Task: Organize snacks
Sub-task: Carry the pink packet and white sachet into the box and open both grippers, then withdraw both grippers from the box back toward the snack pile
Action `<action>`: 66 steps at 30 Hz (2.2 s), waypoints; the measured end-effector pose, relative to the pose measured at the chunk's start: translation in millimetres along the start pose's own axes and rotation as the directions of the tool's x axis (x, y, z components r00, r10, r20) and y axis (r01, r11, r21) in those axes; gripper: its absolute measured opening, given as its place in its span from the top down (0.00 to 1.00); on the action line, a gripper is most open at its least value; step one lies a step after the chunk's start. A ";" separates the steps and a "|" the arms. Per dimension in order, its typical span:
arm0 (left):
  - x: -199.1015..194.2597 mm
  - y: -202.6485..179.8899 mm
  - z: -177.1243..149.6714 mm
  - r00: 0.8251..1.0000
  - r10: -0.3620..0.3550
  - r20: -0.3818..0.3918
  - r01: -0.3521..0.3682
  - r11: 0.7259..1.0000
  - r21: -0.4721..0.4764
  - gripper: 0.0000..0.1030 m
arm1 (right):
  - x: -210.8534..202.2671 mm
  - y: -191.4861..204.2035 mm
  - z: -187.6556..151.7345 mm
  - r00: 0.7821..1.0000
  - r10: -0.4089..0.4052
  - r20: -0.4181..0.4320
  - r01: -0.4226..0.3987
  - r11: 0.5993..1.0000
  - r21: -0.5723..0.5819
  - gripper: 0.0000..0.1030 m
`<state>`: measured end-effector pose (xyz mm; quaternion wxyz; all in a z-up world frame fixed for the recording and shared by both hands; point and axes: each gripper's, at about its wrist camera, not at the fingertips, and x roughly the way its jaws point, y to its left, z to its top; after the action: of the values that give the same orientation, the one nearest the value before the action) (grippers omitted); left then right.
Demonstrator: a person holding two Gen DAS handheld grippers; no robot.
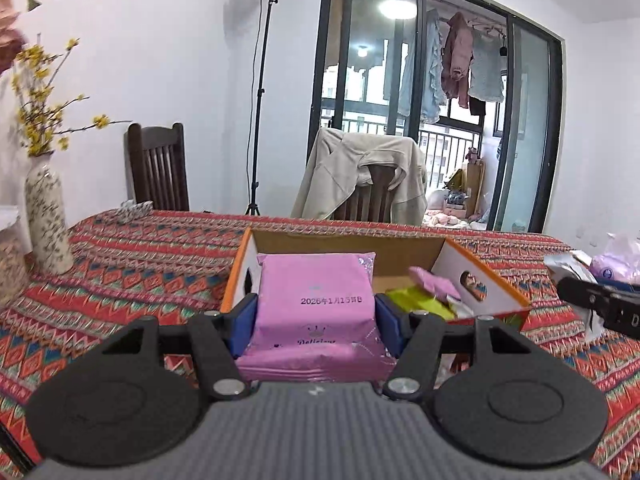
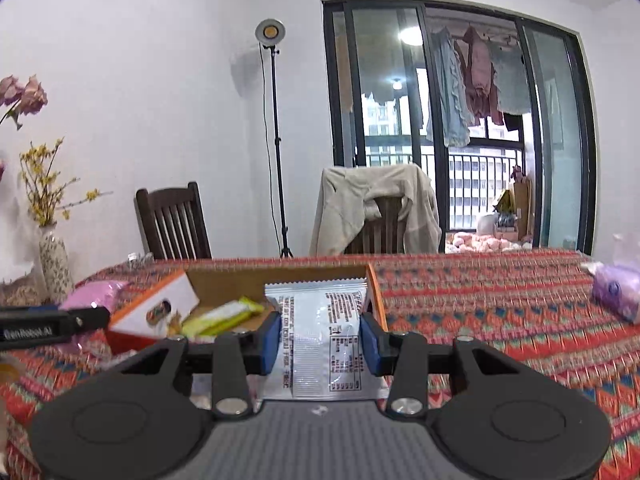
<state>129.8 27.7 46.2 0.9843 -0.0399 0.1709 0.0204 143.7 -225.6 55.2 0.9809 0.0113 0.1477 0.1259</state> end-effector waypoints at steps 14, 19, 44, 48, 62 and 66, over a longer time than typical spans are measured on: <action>93.0 -11.8 40.8 0.999 0.034 -0.023 -0.034 0.999 -0.016 0.39 | 101.0 7.2 52.1 1.000 0.011 0.015 -0.011 1.000 0.011 0.61; 122.3 -3.1 35.7 0.998 0.057 -0.023 -0.058 0.997 -0.052 0.39 | 140.9 3.2 39.4 1.000 0.019 -0.010 -0.019 0.999 0.042 0.61; 130.7 3.0 18.8 0.999 0.045 -0.019 -0.046 0.998 -0.045 0.39 | 155.2 6.1 9.1 0.993 -0.008 -0.118 0.007 1.000 -0.011 0.60; 127.5 4.7 18.0 0.999 0.044 -0.001 -0.044 0.998 -0.055 0.38 | 156.3 5.2 10.7 0.993 -0.007 -0.118 0.005 1.000 -0.009 0.57; 105.5 23.2 24.3 0.991 0.092 0.097 -0.072 0.979 -0.191 0.00 | 140.8 -5.8 18.3 0.997 -0.033 -0.075 0.035 0.999 0.036 0.00; 108.8 25.1 31.6 0.991 0.130 0.030 -0.120 0.968 -0.222 0.00 | 138.2 -7.8 22.3 0.992 -0.071 -0.105 0.075 0.997 0.035 0.00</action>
<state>241.5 58.2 37.3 0.9741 -0.1370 0.1481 0.1021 279.9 -198.2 36.5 0.9755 0.0184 0.2011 0.0873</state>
